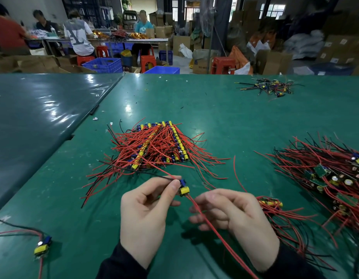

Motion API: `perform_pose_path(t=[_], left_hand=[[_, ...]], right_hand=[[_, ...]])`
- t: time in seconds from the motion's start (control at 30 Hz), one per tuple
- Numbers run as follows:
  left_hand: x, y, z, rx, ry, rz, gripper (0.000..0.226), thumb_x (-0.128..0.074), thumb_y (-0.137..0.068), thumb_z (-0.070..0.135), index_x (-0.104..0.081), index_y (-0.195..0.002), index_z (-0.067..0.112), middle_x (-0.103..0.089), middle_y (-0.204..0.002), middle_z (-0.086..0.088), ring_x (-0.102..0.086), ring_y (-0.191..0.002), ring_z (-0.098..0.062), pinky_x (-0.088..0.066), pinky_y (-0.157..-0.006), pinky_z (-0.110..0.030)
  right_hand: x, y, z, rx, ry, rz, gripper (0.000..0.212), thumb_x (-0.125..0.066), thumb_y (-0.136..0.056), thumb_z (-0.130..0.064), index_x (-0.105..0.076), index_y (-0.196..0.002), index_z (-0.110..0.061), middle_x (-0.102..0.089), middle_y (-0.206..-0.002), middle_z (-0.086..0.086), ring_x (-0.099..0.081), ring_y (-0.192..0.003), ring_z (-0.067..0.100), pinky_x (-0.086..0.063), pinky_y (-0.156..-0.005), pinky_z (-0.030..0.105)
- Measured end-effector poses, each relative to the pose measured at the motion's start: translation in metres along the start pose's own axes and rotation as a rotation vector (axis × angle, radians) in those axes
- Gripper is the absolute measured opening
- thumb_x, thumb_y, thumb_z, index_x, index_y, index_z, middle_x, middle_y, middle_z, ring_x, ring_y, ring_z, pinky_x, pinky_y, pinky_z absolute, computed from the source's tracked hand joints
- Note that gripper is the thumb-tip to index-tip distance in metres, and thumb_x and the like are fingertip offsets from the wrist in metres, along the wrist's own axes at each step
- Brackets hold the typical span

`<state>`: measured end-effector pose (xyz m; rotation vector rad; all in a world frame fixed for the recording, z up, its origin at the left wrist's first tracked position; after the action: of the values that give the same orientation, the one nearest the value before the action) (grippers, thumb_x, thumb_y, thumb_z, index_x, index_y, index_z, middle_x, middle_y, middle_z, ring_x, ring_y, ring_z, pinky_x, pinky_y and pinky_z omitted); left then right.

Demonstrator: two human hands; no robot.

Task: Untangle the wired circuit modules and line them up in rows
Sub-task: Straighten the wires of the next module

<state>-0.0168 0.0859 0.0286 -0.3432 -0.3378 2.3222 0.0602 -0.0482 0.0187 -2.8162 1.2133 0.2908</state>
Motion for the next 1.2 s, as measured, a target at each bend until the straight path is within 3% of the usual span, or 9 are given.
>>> perform_pose_path(t=[0.1, 0.17, 0.3, 0.5, 0.67, 0.83, 0.93, 1.03, 1.2], left_hand=[[-0.002, 0.003, 0.005, -0.096, -0.116, -0.027, 0.008, -0.065, -0.076, 0.015, -0.072, -0.073, 0.014, -0.074, -0.08, 0.0, -0.064, -0.063, -0.004, -0.052, -0.057, -0.017], [-0.003, 0.004, 0.006, -0.12, -0.154, -0.036, 0.009, -0.064, -0.078, 0.014, -0.072, -0.074, 0.016, -0.074, -0.079, 0.002, -0.065, -0.063, -0.003, -0.051, -0.059, -0.014], [-0.004, 0.005, 0.007, -0.078, -0.107, -0.032, 0.01, -0.064, -0.075, 0.017, -0.073, -0.071, 0.014, -0.072, -0.07, -0.002, -0.064, -0.059, -0.003, -0.049, -0.057, -0.012], [-0.008, 0.006, -0.01, 0.183, 0.095, -0.111, 0.018, -0.064, -0.071, 0.017, -0.074, -0.074, 0.003, -0.072, -0.07, -0.015, -0.068, -0.061, -0.018, -0.052, -0.055, -0.02], [-0.009, 0.005, -0.003, 0.085, -0.003, -0.159, 0.006, -0.073, -0.075, 0.018, -0.077, -0.077, 0.014, -0.074, -0.072, -0.006, -0.066, -0.066, -0.01, -0.051, -0.061, -0.017], [-0.013, 0.01, -0.002, 0.033, -0.121, -0.236, 0.014, -0.064, -0.078, 0.023, -0.077, -0.083, 0.02, -0.074, -0.083, 0.001, -0.068, -0.081, -0.009, -0.049, -0.074, -0.017], [-0.011, 0.009, -0.002, -0.03, -0.225, -0.197, 0.015, -0.063, -0.079, 0.026, -0.077, -0.08, 0.02, -0.07, -0.088, 0.006, -0.065, -0.088, -0.007, -0.048, -0.077, -0.019], [-0.012, 0.01, -0.001, -0.074, -0.347, -0.2, 0.017, -0.067, -0.077, 0.036, -0.077, -0.077, 0.022, -0.066, -0.083, 0.006, -0.065, -0.084, -0.009, -0.051, -0.067, -0.026], [-0.011, 0.009, -0.003, -0.049, -0.318, -0.219, 0.016, -0.065, -0.077, 0.029, -0.078, -0.075, 0.019, -0.067, -0.076, 0.007, -0.065, -0.077, -0.008, -0.049, -0.067, -0.024]], right_hand=[[-0.009, 0.002, 0.001, -0.084, 0.053, -0.092, 0.022, -0.086, -0.058, -0.02, -0.073, -0.069, -0.005, -0.07, -0.067, 0.017, -0.067, -0.056, 0.024, -0.049, -0.047, 0.02], [-0.011, 0.003, 0.006, -0.145, 0.015, -0.115, 0.023, -0.078, -0.052, -0.021, -0.071, -0.067, -0.005, -0.069, -0.064, 0.017, -0.067, -0.052, 0.024, -0.048, -0.044, 0.021], [-0.01, 0.004, 0.003, -0.103, 0.042, -0.17, 0.009, -0.078, -0.064, -0.012, -0.07, -0.065, -0.009, -0.068, -0.062, 0.015, -0.066, -0.05, 0.022, -0.047, -0.044, 0.02], [-0.012, 0.006, 0.003, -0.007, 0.206, -0.238, 0.016, -0.07, -0.08, -0.003, -0.068, -0.071, -0.016, -0.067, -0.065, 0.008, -0.067, -0.057, 0.021, -0.05, -0.053, 0.021], [-0.008, 0.0, 0.006, -0.058, 0.184, -0.14, 0.013, -0.077, -0.069, -0.022, -0.068, -0.076, -0.015, -0.066, -0.067, 0.003, -0.062, -0.057, 0.018, -0.052, -0.049, 0.028], [-0.007, -0.001, 0.004, -0.065, -0.002, -0.088, 0.023, -0.082, -0.066, -0.014, -0.071, -0.085, -0.006, -0.067, -0.068, 0.012, -0.066, -0.054, 0.025, -0.05, -0.046, 0.023], [0.002, -0.002, 0.005, -0.015, 0.087, 0.04, 0.027, -0.079, -0.062, -0.014, -0.065, -0.079, 0.003, -0.063, -0.058, 0.012, -0.062, -0.044, 0.024, -0.045, -0.039, 0.022], [0.006, 0.001, -0.001, 0.14, 0.325, 0.12, 0.022, -0.083, -0.066, -0.009, -0.062, -0.064, -0.006, -0.059, -0.052, 0.004, -0.052, -0.044, 0.014, -0.042, -0.043, 0.023], [0.0, 0.006, -0.004, 0.217, 0.443, 0.098, 0.025, -0.077, -0.061, -0.015, -0.055, -0.063, -0.004, -0.055, -0.05, 0.004, -0.042, -0.044, 0.01, -0.037, -0.044, 0.024]])
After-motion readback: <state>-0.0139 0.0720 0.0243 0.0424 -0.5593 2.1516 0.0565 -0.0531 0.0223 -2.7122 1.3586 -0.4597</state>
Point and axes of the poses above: each hand's wrist, its own y-axis away from the middle knuckle, its own x-axis out of the back of the hand, z = x × y, the point moved 5 cm from there along -y, towards the middle knuckle
